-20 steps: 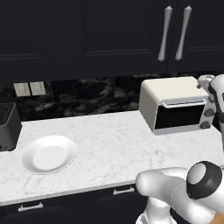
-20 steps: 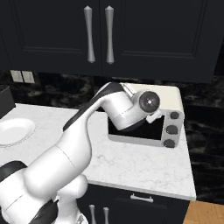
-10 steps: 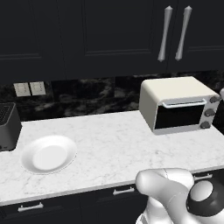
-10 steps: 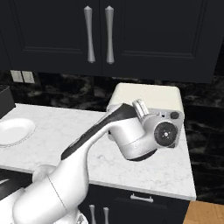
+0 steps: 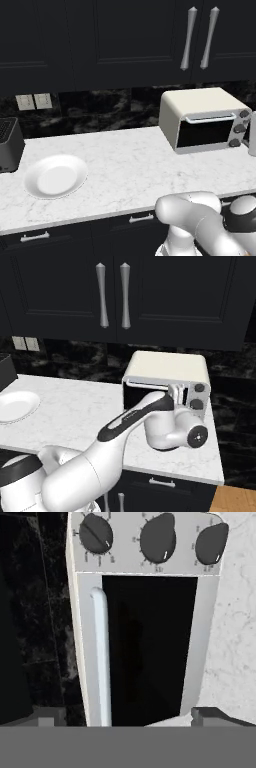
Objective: Pick up the kebab skewer and baguette bread, and place them inside the toaster oven. Close the toaster oven door and start by setting the timer.
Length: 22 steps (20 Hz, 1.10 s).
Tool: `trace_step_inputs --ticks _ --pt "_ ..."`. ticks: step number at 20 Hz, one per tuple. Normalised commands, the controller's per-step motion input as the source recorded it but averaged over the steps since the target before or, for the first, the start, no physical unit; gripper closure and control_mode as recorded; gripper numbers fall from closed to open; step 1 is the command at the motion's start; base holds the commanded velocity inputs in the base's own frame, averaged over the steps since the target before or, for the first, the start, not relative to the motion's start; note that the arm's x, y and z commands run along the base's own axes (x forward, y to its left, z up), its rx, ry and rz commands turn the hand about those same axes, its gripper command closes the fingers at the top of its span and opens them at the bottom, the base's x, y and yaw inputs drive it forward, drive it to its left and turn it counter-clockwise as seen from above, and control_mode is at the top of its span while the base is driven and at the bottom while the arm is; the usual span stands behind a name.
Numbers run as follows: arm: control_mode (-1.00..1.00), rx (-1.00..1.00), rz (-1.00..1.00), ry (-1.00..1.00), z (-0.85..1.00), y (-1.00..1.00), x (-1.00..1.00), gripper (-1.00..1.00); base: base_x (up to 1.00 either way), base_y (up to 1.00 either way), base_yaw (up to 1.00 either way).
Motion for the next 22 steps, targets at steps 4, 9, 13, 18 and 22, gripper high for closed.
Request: trace_step_inputs --ticks 4,9,13,18,22 --pt "-1.0 0.34 -0.05 -0.08 -0.24 -0.35 0.15 -1.0 0.0 0.0 0.0" --pt "-1.0 0.12 -0.09 -0.16 -0.25 -0.21 0.13 -1.0 0.0 0.0 0.0" --pt "-1.0 -0.01 -0.08 -0.21 -0.23 -0.24 0.26 -1.0 0.0 0.0 0.0" --pt "-1.0 -0.09 -0.1 -0.16 -0.04 0.0 0.34 -1.0 0.0 0.0 0.0" --pt "-1.0 -0.18 -0.13 -0.08 -0.08 -0.09 0.26 -1.0 0.0 0.0 0.0"
